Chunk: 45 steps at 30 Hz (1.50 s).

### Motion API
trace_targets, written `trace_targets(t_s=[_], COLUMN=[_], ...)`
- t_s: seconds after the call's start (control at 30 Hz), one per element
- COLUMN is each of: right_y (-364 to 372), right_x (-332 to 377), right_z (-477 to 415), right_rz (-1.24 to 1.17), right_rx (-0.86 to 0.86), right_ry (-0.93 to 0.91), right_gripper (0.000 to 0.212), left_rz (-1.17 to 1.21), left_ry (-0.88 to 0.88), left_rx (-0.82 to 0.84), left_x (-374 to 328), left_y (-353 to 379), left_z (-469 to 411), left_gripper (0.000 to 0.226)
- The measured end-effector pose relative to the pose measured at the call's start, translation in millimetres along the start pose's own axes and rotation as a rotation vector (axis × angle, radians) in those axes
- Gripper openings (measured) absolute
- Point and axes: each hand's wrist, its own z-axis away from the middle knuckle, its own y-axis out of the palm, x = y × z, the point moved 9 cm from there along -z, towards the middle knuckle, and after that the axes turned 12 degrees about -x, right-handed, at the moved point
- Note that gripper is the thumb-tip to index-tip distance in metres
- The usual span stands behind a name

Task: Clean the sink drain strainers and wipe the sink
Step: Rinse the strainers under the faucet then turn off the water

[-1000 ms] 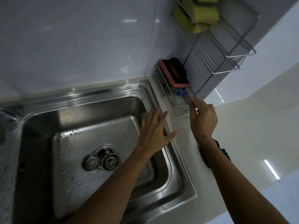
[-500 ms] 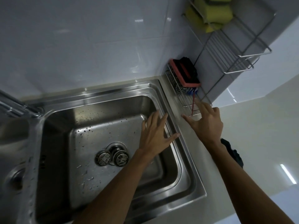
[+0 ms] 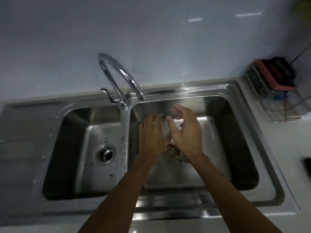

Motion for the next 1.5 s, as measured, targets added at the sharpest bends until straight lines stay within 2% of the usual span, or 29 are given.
trace_targets(t_s=[0.2,0.27,0.37,0.5,0.73,0.9,1.03,1.1,1.17,1.23,1.37,1.43,1.5], right_y=[116,155,214,263,280,280,249,218,183,157,135,136,142], right_x=[59,66,63,71,71,69,46,23,-5,-36,-100,-117,-129], right_z=[31,37,40,32,34,30,39,57,80,103,141,149,150], right_rz=[-0.15,-0.272,-0.549,-0.784,-0.839,-0.861,-0.661,-0.427,-0.141,0.173,0.748,0.837,0.853], right_rx=[0.123,0.189,0.272,0.261,0.202,0.213,0.246,0.261,0.27,0.358,0.67,0.737,0.757], right_ry=[0.034,0.21,0.66,0.892,0.972,0.941,0.809,0.681,0.528,0.405,0.275,0.19,0.128], right_gripper=[0.038,0.034,0.019,0.021,0.031,0.037,0.043,0.034,0.023,0.025,0.069,0.091,0.102], left_rz=[-0.132,-0.191,-0.245,-0.272,-0.187,-0.168,-0.099,-0.063,-0.048,-0.074,-0.152,-0.207,-0.243], left_ry=[-0.06,-0.073,0.036,0.196,0.19,0.147,0.091,0.094,0.094,0.08,0.074,0.082,0.058], left_rx=[-0.118,-0.058,-0.001,0.054,0.061,0.04,-0.019,-0.031,0.024,0.094,0.196,0.243,0.257], left_x=[131,167,193,199,205,214,212,208,207,210,203,198,199], left_y=[-96,-112,-122,-111,-97,-96,-94,-88,-74,-57,-28,-14,-6], left_z=[-6,-17,-46,-69,-82,-117,-106,-84,-60,-42,-30,-27,-25], left_gripper=[0.064,0.077,0.087,0.079,0.072,0.068,0.067,0.063,0.067,0.073,0.081,0.087,0.093])
